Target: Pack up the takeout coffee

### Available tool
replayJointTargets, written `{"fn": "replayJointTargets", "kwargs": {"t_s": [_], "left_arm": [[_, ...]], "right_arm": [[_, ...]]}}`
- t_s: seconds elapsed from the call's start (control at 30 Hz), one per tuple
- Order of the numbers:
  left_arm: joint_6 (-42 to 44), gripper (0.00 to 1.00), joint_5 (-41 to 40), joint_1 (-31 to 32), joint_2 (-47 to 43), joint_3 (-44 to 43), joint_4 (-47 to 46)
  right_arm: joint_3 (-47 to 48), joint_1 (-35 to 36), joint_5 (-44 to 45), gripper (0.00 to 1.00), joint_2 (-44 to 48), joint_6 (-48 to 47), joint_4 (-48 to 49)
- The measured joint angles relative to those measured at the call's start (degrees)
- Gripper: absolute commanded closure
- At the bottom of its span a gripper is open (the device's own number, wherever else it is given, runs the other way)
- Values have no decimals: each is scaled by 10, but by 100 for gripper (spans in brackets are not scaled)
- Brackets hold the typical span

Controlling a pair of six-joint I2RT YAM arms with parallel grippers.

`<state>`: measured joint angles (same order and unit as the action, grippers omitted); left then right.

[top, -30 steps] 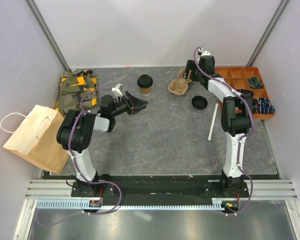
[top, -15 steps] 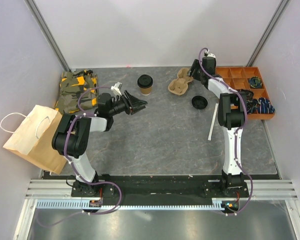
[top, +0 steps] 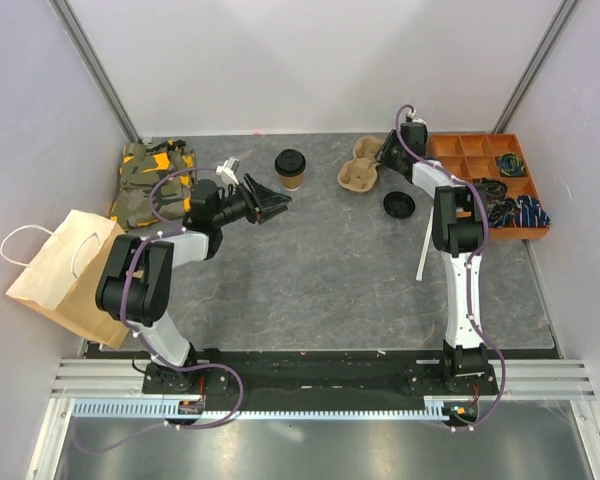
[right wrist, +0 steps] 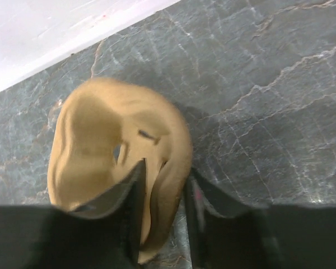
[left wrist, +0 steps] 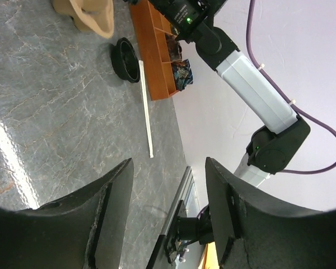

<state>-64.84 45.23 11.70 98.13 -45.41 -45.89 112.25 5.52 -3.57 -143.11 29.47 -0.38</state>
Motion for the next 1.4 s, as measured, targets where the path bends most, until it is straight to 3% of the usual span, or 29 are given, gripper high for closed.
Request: {"fn": "replayJointTargets", "kwargs": {"t_s": [0.07,0.1,0.2,0.33,0.5,0.77,1.0,1.17,1.4], "left_arm": [[5,37,2,0,-8,0,11],[10,37,3,0,-15,0,20],[31,37,9,0,-42,-1,50],[87,34,26,0,-97,-14,114],[206,27,51,0,-172,-67,263],[486,18,46,-16,-273,-227,630],[626,9,18,-217,-340,-325,850],[737,8,-29,-285,-342,-424,1001],[859,9,-87,-381,-287,-537,1150]], "right_arm": [[0,0,-9,83,0,6,0],[0,0,-15,92,0,10,2],[-3,0,-37,100,8,23,3],[-27,1,-85,100,45,35,-13],[-88,15,-162,100,148,19,-41],[-184,91,-300,100,319,-159,-162],[-305,168,-319,100,370,-352,-318],[-371,195,-297,96,373,-461,-396],[-376,191,-263,95,363,-560,-448]]}}
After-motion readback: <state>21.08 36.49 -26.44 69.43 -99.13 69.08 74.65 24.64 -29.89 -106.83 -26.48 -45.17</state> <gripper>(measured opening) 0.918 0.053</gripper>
